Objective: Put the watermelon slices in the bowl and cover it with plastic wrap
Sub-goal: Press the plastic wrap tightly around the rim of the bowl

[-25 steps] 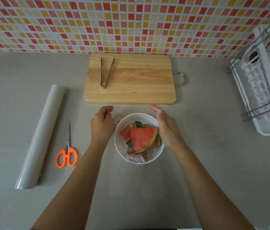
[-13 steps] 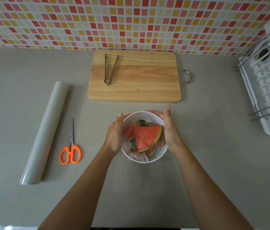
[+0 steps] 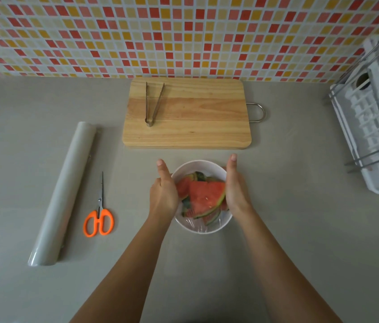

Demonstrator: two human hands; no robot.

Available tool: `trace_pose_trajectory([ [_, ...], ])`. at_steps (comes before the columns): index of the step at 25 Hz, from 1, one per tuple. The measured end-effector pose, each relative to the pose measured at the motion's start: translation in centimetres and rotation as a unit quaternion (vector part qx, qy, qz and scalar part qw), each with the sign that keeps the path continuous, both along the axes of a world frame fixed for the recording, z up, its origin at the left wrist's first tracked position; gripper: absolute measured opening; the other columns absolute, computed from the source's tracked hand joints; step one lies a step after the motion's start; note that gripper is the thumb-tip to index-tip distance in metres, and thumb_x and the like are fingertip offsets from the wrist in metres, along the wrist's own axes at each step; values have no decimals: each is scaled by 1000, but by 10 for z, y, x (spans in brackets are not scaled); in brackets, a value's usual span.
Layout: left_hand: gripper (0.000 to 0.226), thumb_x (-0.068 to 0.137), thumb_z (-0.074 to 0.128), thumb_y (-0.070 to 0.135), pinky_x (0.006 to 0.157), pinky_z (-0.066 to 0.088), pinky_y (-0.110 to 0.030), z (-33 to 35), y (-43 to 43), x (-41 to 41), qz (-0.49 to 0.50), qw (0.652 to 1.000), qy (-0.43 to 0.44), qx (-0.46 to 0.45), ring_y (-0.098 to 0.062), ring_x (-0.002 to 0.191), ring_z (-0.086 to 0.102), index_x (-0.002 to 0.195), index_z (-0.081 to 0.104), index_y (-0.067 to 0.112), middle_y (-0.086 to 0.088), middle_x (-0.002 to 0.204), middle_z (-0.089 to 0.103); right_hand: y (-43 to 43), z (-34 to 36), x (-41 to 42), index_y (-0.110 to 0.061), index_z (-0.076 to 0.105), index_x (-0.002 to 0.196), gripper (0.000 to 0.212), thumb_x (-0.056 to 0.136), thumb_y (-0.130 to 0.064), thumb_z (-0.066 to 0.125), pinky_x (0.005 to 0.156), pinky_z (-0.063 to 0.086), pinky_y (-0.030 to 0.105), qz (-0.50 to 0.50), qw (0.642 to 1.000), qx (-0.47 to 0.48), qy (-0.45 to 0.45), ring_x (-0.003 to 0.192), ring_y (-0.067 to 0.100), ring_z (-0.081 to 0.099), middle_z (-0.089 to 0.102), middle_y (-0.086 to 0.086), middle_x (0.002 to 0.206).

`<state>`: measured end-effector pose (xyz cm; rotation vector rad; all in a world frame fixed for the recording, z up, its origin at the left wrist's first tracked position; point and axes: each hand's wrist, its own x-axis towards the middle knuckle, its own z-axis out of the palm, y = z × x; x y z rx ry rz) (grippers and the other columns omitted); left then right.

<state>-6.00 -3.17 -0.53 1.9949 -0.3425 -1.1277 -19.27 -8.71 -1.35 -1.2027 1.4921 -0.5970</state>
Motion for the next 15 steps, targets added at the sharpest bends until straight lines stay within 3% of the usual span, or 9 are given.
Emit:
trace_pose_trajectory([
  [3, 91, 90, -1, 66, 103, 34, -45, 3, 4, -12, 39, 995, -85, 38, -34, 118, 48, 122, 62, 8, -20, 121, 59, 2, -2, -2, 10, 55, 98, 113, 62, -88, 10, 87, 49, 50, -30, 999, 13, -18, 94, 36, 63, 65, 28, 99],
  [6, 87, 94, -5, 57, 107, 21, -50, 5, 0, -10, 4, 983, -162, 92, -32, 129, 37, 120, 65, 11, -21, 124, 58, 4, 1, -2, 0, 62, 82, 104, 61, -87, 9, 76, 51, 41, -66, 997, 34, -6, 79, 33, 65, 68, 19, 81],
  [8, 87, 95, -6, 54, 105, 21, -49, 4, -2, -4, -15, 977, -195, 87, -29, 129, 35, 116, 67, 12, -18, 122, 61, 6, 0, 2, -1, 61, 81, 102, 64, -85, 5, 74, 50, 38, -88, 995, 41, 7, 79, 33, 65, 69, 18, 82],
  [11, 90, 91, -8, 59, 102, 24, -47, -2, 5, 2, -54, 963, -258, 56, -28, 124, 39, 116, 67, 14, -11, 120, 63, 6, -3, 5, -4, 57, 74, 94, 72, -79, 2, 75, 53, 47, -100, 994, 32, 35, 79, 36, 65, 64, 13, 73],
  [13, 89, 91, -3, 64, 102, 31, -44, -7, 13, 10, -54, 973, -225, -10, -29, 124, 46, 119, 65, 14, -9, 125, 62, -1, -5, -2, -14, 64, 96, 88, 75, -76, 5, 95, 47, 47, -76, 997, 25, -13, 101, 25, 62, 67, 8, 105],
  [15, 83, 90, 7, 70, 108, 33, -37, -7, 24, 12, -31, 992, -38, -119, -24, 131, 46, 132, 56, 18, -4, 139, 55, -10, -4, -9, -28, 50, 129, 77, 80, -71, 8, 112, 24, 36, 3, 995, -12, -95, 129, 6, 37, 43, -1, 144],
])
